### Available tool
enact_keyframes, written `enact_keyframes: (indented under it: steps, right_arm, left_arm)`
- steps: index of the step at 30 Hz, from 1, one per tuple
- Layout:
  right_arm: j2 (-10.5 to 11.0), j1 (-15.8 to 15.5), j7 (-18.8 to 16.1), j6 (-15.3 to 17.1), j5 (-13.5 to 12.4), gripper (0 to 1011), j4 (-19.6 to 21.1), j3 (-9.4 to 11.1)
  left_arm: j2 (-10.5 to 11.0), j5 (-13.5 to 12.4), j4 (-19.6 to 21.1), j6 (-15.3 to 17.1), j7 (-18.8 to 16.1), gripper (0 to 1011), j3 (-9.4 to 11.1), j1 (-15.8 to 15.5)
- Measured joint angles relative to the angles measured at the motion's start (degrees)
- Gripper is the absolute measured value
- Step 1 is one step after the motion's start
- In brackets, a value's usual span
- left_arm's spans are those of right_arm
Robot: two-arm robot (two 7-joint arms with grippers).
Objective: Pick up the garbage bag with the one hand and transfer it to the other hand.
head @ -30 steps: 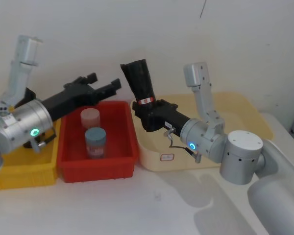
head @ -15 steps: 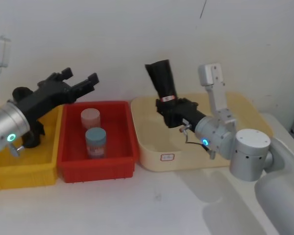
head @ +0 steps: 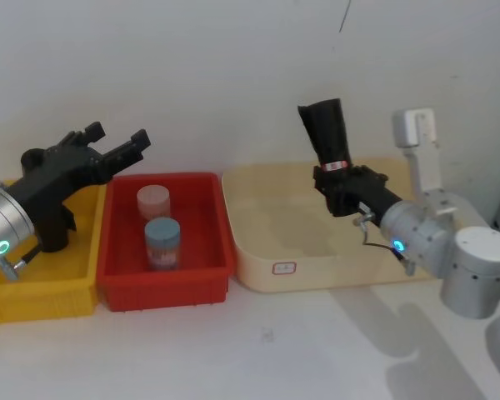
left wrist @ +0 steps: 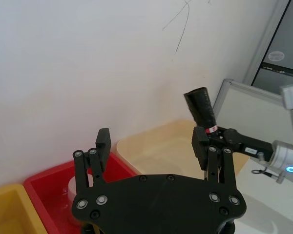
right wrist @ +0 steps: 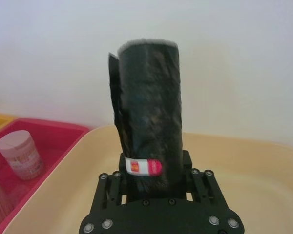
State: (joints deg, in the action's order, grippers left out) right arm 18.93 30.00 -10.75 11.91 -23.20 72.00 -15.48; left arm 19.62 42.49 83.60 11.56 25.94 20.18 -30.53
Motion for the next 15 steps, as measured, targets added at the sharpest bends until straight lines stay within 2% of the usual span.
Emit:
enact_keyframes:
  steps: [3,9,11,12,15]
  right_arm:
    - [1.14,-1.60,-0.33,0.54,-0.56,634,2.38,1.09]
    - [2.70,-3.80,-0.91,1.28,-1.40,839,5.67,2.51]
    - [2.82,-3.96,-0.96,1.33,-1.47,856,5.92,2.63]
    - [3.14,-4.45,-1.06,1.49,-1.63,919,6.57,2.93]
    - [3.45,-4.90,-1.15,1.64,-1.79,973,7.19,3.23]
  left_arm:
    - [0.03,0.22,0.00,-0.15,-0.06,1001,0.03,0.20]
    - [0.07,0.57,-0.10,-0.40,-0.16,1001,0.12,0.51]
    - [0.07,0.60,-0.11,-0.42,-0.17,1001,0.12,0.54]
    - [0.08,0.64,-0.13,-0.45,-0.18,1001,0.13,0.57]
    - [0.09,0.72,-0.16,-0.52,-0.20,1001,0.15,0.64]
